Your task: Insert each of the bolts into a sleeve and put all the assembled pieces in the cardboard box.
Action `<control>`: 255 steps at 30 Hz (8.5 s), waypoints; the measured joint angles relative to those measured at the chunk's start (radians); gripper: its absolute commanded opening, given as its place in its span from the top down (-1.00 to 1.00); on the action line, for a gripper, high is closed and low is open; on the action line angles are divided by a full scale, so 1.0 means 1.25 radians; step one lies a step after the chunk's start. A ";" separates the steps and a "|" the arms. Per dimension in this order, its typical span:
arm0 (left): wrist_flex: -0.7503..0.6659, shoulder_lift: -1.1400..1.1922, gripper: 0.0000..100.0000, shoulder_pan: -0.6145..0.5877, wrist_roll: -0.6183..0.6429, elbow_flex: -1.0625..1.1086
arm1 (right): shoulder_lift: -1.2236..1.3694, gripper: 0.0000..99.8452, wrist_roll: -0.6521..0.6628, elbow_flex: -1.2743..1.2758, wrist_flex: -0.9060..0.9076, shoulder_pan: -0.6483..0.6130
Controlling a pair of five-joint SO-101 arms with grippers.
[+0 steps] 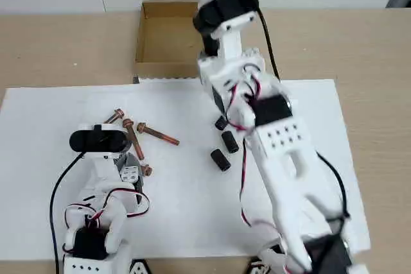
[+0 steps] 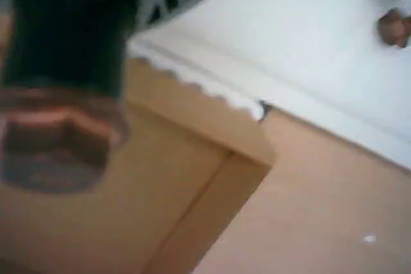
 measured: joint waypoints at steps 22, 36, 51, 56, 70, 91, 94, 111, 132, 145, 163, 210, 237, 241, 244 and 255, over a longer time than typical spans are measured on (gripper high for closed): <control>0.000 -0.001 0.99 0.000 0.000 0.026 | 0.600 0.97 0.101 -0.328 -0.325 0.032; 0.000 -0.001 0.99 0.000 0.000 0.026 | 0.630 0.81 0.101 -0.377 -0.291 0.036; 0.000 -0.001 0.99 0.000 0.000 0.026 | 0.498 0.81 0.101 -0.377 -0.022 0.039; 0.000 -0.001 0.99 0.000 0.000 0.026 | 0.404 0.81 0.101 -0.378 0.150 0.039; 0.000 -0.001 0.99 0.000 0.000 0.026 | 0.291 0.80 0.101 -0.378 0.543 0.045; 0.000 -0.001 0.99 0.000 0.000 0.026 | 0.518 0.75 0.131 -0.378 0.651 0.128; 0.000 -0.001 0.99 0.000 0.000 0.026 | 0.538 0.67 0.149 -0.378 0.651 0.128; 0.000 -0.001 0.99 0.000 0.000 0.026 | 0.616 0.70 0.176 -0.378 0.578 0.128; 0.000 -0.001 0.99 0.000 0.000 0.026 | 0.567 0.99 0.190 -0.395 0.601 0.129; 0.000 -0.001 0.98 0.000 -0.079 -0.048 | 0.340 0.99 0.190 -0.395 0.750 0.140; 0.115 0.214 0.99 -0.058 -0.129 -0.426 | 0.335 0.99 0.190 -0.307 0.755 0.209; 0.495 1.753 0.80 -0.242 -0.795 -1.536 | 0.252 0.99 0.190 -0.304 0.755 0.130; 0.500 1.979 0.80 -0.204 -0.811 -1.741 | 0.252 0.99 0.190 -0.304 0.755 0.129; 0.500 1.980 0.80 -0.204 -0.811 -1.741 | 0.252 0.99 0.190 -0.304 0.755 0.129; 0.500 2.003 0.81 -0.201 -0.811 -1.743 | 0.252 0.99 0.190 -0.304 0.755 0.129; 0.503 2.073 0.94 -0.199 -0.815 -1.793 | 0.252 0.99 0.190 -0.304 0.755 0.129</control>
